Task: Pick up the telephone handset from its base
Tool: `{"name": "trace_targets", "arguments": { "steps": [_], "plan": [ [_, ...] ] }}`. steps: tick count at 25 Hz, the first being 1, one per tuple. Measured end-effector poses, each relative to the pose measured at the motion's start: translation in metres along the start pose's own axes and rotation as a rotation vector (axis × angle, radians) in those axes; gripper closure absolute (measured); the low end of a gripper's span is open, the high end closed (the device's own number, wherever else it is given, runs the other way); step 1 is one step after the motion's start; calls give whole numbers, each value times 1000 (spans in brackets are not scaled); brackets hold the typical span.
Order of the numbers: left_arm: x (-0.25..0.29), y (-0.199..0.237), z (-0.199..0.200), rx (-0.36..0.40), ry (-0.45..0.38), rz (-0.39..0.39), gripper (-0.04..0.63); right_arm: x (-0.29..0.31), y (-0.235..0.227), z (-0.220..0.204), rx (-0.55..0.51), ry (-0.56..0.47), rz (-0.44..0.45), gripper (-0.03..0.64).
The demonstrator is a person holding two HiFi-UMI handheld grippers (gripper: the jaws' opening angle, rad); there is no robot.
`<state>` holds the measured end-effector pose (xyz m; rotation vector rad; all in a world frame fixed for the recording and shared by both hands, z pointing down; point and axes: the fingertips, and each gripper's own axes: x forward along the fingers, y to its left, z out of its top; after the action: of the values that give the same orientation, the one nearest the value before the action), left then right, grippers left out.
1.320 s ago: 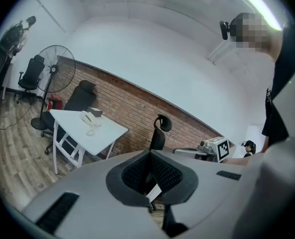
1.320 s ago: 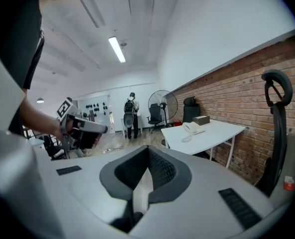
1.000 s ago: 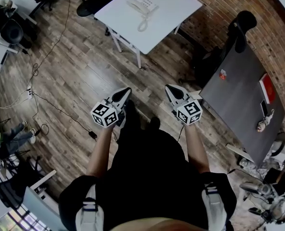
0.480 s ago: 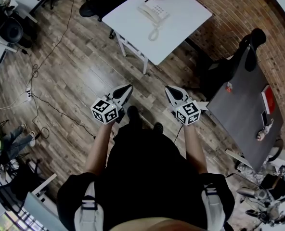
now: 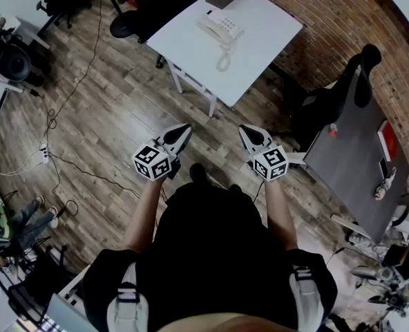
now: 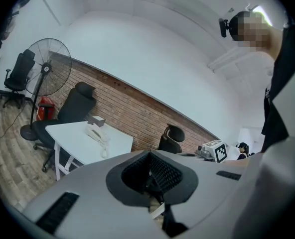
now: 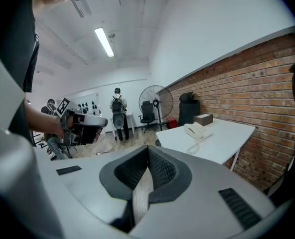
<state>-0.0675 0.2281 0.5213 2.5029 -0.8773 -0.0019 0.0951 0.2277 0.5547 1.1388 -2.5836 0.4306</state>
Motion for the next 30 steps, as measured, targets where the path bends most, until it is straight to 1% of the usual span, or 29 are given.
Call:
{"name": "trace_targets", "arguments": {
  "steps": [5,13,22,25,30],
  "plan": [
    [-12,16,3,5,6,4,575,14,-1,-5,22,3,-23,618],
    [-41,43,0,-23,3,40,575,40,18,4,16,-2,-9,618],
    [-45,45,-2,-38,-17,43,575,41,15,-3,29,25,-15,618],
    [-52,54,-1,-46,-25,64,575,47,14,0,47,21,-7,618],
    [-61,73,6,-60,-49,109,575,67,11,13,30,14,20,618]
  ]
}}
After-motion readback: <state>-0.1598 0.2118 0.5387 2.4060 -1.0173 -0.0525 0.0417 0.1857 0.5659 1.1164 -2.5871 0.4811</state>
